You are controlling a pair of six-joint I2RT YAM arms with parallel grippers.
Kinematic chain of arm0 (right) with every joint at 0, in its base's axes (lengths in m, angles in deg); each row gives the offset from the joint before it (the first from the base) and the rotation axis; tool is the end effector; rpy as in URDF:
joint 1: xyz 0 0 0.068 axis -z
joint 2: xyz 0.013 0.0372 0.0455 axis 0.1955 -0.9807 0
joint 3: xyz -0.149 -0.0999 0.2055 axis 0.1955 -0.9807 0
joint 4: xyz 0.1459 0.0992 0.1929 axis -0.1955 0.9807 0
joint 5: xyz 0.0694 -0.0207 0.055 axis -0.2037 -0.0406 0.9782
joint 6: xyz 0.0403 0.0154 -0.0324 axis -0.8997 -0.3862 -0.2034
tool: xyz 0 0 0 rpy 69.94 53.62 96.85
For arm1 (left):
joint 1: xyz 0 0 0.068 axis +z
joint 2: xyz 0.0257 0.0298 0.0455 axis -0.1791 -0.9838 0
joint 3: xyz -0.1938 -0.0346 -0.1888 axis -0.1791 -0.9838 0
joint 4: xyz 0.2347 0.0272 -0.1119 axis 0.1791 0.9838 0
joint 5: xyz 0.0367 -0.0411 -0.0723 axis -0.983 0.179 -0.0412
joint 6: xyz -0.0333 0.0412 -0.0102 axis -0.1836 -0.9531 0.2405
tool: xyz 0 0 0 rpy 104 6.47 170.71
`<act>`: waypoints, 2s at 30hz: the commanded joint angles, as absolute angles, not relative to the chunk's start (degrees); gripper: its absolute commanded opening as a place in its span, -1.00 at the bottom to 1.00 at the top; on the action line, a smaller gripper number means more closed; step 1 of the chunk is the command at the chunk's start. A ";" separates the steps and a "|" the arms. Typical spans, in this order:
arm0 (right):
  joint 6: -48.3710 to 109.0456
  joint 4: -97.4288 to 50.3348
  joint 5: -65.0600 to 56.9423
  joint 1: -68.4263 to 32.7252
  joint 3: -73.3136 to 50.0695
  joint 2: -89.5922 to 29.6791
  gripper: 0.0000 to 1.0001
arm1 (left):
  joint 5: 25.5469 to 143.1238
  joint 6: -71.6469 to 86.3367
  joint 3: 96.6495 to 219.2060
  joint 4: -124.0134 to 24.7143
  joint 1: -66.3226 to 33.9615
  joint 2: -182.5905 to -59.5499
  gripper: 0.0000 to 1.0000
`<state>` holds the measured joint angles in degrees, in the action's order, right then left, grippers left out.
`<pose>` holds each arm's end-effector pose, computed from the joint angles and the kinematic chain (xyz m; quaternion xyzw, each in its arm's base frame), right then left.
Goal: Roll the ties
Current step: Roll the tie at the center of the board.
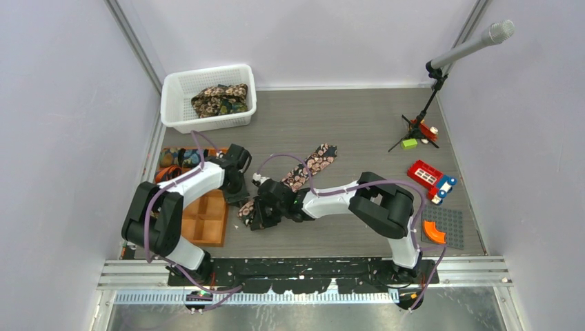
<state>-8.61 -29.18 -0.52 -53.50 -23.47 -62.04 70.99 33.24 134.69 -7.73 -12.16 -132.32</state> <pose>0.1671 0.3710 0.1331 -0.1888 0.8984 0.3685 0.1462 0.2402 -0.0958 0.1676 -0.1344 0.9840 -0.0159 0.1159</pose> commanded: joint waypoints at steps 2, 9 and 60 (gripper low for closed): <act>-8.61 -31.00 -3.37 -53.61 -23.85 -63.79 -0.76 | 74.81 33.74 135.17 -6.24 -11.94 -132.83 -0.62; -7.73 -30.82 -4.53 -53.23 -23.54 -63.92 -0.77 | 75.76 35.94 135.15 -3.50 -11.92 -132.94 -0.67; 8.30 -0.01 4.09 -47.58 0.18 -60.06 -0.35 | 74.09 46.13 122.99 2.17 -11.92 -87.58 0.09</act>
